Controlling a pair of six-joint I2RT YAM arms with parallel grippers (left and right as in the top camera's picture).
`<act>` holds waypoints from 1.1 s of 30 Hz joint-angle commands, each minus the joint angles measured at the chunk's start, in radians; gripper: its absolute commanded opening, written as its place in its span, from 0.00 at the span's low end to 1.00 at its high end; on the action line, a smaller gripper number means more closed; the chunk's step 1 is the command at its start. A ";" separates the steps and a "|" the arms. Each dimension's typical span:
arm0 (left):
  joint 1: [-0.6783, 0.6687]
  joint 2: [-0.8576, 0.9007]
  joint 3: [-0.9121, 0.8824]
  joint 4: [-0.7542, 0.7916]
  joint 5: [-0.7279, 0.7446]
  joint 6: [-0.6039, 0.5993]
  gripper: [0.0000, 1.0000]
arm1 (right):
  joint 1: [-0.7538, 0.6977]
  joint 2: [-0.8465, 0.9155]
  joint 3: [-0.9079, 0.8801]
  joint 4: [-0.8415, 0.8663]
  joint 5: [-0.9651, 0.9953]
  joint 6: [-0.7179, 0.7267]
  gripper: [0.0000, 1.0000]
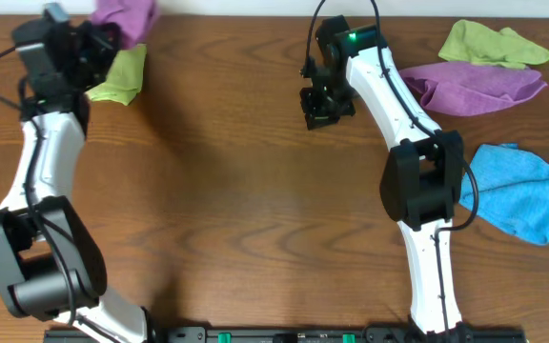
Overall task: Fold the cloth
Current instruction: 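Carry the folded cloth with the left gripper onto the lime-green cloth, then release the purple cloth on the green cloth and open the left gripper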
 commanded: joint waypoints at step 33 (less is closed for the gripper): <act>0.065 0.360 0.021 0.280 0.065 0.043 0.06 | 0.007 -0.032 0.017 -0.039 -0.006 -0.032 0.02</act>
